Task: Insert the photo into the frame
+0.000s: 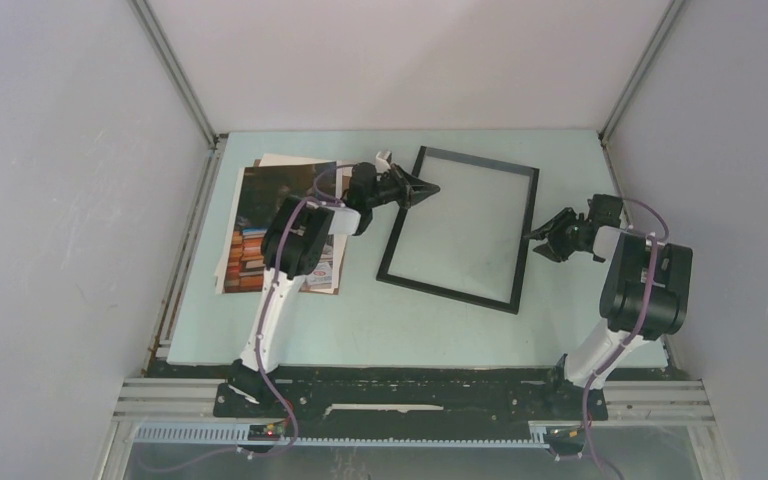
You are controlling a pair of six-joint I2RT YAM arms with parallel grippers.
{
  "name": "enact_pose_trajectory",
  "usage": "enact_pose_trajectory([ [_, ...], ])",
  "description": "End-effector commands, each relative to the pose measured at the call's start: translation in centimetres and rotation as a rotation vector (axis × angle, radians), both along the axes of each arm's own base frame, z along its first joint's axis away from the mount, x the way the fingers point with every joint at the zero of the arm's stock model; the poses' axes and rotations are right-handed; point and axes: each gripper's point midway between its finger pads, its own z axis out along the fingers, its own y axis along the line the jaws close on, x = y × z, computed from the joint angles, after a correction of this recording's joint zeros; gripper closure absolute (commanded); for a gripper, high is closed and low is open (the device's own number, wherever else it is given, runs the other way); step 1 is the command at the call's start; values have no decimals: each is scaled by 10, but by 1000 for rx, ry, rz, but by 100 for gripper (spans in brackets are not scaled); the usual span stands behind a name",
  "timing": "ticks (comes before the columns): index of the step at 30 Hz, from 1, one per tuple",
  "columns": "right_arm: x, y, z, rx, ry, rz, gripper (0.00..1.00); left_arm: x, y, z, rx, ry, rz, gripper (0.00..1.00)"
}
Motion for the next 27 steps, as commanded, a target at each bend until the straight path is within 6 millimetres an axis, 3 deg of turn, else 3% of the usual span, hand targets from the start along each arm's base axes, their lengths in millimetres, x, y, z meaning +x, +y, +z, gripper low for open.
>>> enact_pose_trajectory([
  [1,-14,4,11,-43,-6,33,47,6,5,33,90,-162,-22,92],
  [9,-37,34,9,-63,7,121,43,11,11,37,133,-206,1,84],
  [14,-44,44,7,-55,-4,166,43,11,15,27,205,-208,3,83],
  [19,-50,45,9,-62,-15,195,43,13,17,22,272,-223,8,85],
  [27,-55,30,7,-21,-36,147,42,15,24,15,403,-243,18,95],
])
